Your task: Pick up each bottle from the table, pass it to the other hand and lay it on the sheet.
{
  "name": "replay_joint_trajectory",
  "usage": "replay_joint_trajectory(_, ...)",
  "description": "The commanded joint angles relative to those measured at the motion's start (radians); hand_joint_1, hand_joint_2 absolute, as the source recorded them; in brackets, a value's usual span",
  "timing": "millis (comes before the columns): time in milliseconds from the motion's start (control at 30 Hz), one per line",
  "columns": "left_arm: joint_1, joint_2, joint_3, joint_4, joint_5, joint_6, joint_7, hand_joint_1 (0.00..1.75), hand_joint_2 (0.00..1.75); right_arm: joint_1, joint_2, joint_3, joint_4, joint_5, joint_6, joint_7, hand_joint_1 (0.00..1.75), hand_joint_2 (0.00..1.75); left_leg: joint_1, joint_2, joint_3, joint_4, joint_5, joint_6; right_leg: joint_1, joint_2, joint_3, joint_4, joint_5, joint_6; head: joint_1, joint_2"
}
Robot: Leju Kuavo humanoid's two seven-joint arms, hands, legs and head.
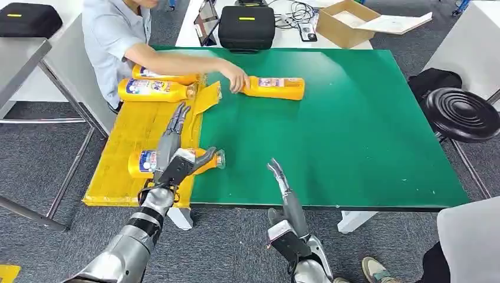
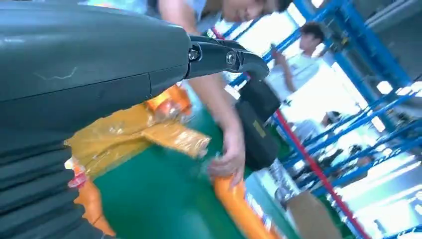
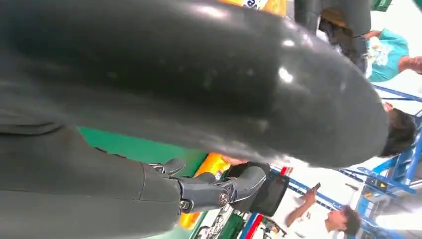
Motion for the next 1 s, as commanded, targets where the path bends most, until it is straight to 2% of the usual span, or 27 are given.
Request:
replay_joint_trajectory(33,0.196,0.017,-0.19,-0.405,0.208,0.072,0.0,0.0,1.75,0.004,-0.057,-0.009,-0.016,0.027,-0.105,0.0,0.0,1.75,0.001,0.001,0.001,0.0,-0.001,-0.001,0.001,0.001,0.001,-0.001,0.0,-0.002,0.0,0.0)
replay_joint_trajectory(133,0.338,0.038,-0.239,-0.575,0.314,0.137,-0.007,0.0,1.75,0.044,-0.078,-0.098,-0.058,0.077,-0.121,0.0,0.0,1.75,0.0,0.001,0.002,-0.001,-0.002,-0.001,0.0,0.001,0.002,-0.002,-0.001,-0.001,0.0,0.0)
replay_joint_trajectory(300,0.464,0.062,-0.232,-0.735,0.424,0.141,-0.015,0.0,1.75,0.079,-0.085,-0.22,-0.076,0.168,-0.092,0.0,0.0,1.75,0.001,0.002,0.001,0.0,-0.002,-0.001,0.001,0.002,0.001,-0.001,-0.001,-0.001,0.0,0.0)
replay_joint_trajectory(467,0.469,0.064,-0.233,-0.742,0.425,0.142,-0.014,0.0,1.75,0.078,-0.079,-0.23,-0.076,0.176,-0.083,0.0,0.0,1.75,0.0,0.001,-0.002,0.0,-0.001,-0.001,0.001,0.001,-0.001,-0.001,0.0,-0.001,0.0,0.0)
replay_joint_trajectory(533,0.479,0.062,-0.23,-0.752,0.433,0.146,-0.016,0.0,1.75,0.072,-0.073,-0.261,-0.053,0.251,-0.096,0.01,0.0,1.75,0.001,0.0,-0.001,0.0,-0.001,-0.001,0.001,0.0,-0.001,-0.001,0.0,-0.002,0.0,0.0)
replay_joint_trajectory(600,0.51,0.066,-0.229,-0.795,0.439,0.152,-0.022,0.0,1.75,0.038,-0.1,-0.284,-0.01,0.387,-0.111,0.067,0.0,1.75,0.002,0.002,0.0,0.0,-0.002,-0.002,0.002,0.001,0.0,-0.002,0.0,-0.002,0.0,0.0)
replay_joint_trajectory(767,0.534,0.067,-0.241,-0.806,0.425,0.151,0.014,0.0,1.75,-0.077,-0.133,-0.318,0.135,0.532,-0.114,0.147,0.0,1.75,0.0,0.002,0.0,0.0,-0.001,-0.001,0.001,0.002,0.0,-0.002,0.0,-0.001,0.0,0.0)
replay_joint_trajectory(867,0.513,0.062,-0.248,-0.758,0.432,0.147,0.029,0.0,1.75,-0.172,-0.131,-0.314,0.275,0.559,-0.099,0.173,0.0,1.75,0.001,0.003,0.001,-0.001,-0.001,0.0,0.001,0.003,0.001,-0.002,0.001,-0.001,0.0,0.0)
replay_joint_trajectory(1000,0.464,0.057,-0.256,-0.657,0.354,0.215,0.065,0.0,1.75,-0.295,-0.078,-0.331,0.461,0.537,-0.097,0.184,0.0,1.75,0.002,0.004,0.002,-0.002,0.0,-0.001,0.002,0.003,0.002,-0.003,0.002,-0.002,0.0,0.0)
